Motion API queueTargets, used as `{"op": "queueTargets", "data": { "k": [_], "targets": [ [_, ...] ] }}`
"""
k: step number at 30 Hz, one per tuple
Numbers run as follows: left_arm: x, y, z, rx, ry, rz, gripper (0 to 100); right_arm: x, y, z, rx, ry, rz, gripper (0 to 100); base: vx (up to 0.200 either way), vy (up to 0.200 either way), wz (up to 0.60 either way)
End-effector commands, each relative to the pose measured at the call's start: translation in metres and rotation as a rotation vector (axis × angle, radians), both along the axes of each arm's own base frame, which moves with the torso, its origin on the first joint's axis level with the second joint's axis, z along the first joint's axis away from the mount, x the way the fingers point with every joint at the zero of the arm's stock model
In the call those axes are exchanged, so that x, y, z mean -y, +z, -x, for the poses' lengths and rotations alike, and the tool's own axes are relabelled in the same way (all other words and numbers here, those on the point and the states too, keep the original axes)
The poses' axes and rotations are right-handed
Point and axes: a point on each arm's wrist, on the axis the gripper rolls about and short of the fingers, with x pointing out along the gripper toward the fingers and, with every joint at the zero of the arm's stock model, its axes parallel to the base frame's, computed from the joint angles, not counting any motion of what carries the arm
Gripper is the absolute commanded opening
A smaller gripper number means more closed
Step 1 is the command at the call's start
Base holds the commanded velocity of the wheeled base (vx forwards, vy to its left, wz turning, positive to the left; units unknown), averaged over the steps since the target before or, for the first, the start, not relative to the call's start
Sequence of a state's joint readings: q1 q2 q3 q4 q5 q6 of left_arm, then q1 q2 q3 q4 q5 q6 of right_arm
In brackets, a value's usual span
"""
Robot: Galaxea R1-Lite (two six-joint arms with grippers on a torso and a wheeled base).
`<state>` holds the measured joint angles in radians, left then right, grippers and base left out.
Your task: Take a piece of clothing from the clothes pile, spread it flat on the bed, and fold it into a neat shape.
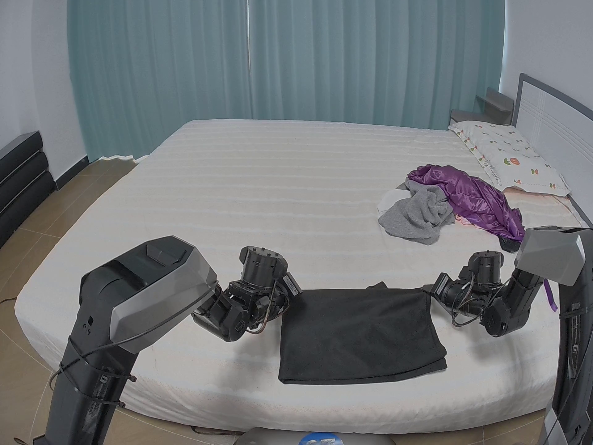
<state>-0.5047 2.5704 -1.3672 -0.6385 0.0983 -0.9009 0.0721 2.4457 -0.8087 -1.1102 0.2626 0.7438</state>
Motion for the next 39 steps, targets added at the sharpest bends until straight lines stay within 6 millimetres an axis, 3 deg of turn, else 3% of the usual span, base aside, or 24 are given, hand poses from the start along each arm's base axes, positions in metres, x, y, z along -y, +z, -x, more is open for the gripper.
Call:
{"op": "queueTargets", "data": {
  "k": [1,6,10,15,17,23,28,32,39],
  "targets": [
    [0.000,0.002,0.000,0.002,-0.001,0.003,100,-0.002,0.003,0.001,0.011,0.008,-0.002,100,0.000,0.000,0.00],
    [-0.001,0.001,0.001,-0.002,-0.001,0.001,100,-0.001,0.012,0.009,0.045,0.007,-0.006,100,0.000,0.000,0.00],
    [-0.011,0.011,0.007,-0.014,0.019,0.015,100,0.003,0.029,0.029,0.054,0.005,-0.014,100,0.000,0.000,0.00],
    [-0.035,0.035,0.035,-0.036,-0.028,0.054,100,0.009,0.034,0.064,0.025,-0.008,-0.029,100,0.000,0.000,0.00],
    [-0.046,0.041,0.056,-0.037,-0.066,0.081,100,0.010,0.034,0.079,0.001,-0.034,-0.070,100,0.000,0.000,0.00],
    [-0.058,0.032,0.083,-0.077,-0.097,0.087,100,0.011,0.027,0.100,-0.056,-0.094,-0.153,100,0.000,0.000,0.00],
    [-0.054,0.022,0.088,-0.091,-0.136,0.090,100,0.008,0.024,0.110,-0.071,-0.124,-0.231,100,0.000,0.000,0.00],
    [-0.044,0.020,0.090,-0.083,-0.166,0.093,100,0.010,0.011,0.106,-0.094,-0.138,-0.230,100,0.000,0.000,0.00],
    [-0.031,0.010,0.088,-0.031,-0.224,0.064,100,0.010,0.012,0.107,-0.098,-0.139,-0.236,100,0.000,0.000,0.00]
  ]
}}
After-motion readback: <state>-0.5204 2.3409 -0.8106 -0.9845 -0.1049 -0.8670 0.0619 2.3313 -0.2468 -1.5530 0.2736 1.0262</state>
